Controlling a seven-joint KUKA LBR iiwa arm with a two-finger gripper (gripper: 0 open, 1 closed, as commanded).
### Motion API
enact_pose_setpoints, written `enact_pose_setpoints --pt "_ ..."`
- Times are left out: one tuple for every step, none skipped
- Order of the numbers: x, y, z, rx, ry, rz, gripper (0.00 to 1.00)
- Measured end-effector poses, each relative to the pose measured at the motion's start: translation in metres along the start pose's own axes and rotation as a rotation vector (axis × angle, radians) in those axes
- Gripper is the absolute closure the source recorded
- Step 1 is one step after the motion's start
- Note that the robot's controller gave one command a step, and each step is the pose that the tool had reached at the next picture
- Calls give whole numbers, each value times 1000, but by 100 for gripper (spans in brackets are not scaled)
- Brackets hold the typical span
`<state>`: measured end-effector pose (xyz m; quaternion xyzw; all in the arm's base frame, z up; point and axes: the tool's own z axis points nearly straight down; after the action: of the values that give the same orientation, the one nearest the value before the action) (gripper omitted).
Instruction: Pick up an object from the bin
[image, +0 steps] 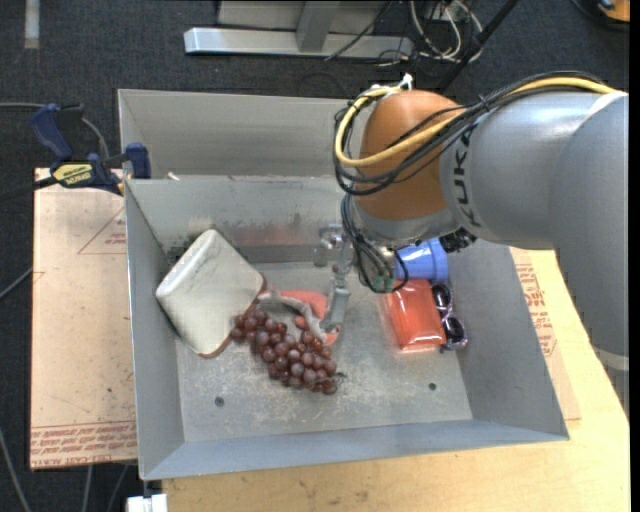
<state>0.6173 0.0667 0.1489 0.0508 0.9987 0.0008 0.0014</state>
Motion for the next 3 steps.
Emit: enact_pose_setpoints --pt "22 17 15 1 5 -41 0" --pt "37 23 8 -1 0 101 0" --pt "55 28 51 -3 -4 78 0"
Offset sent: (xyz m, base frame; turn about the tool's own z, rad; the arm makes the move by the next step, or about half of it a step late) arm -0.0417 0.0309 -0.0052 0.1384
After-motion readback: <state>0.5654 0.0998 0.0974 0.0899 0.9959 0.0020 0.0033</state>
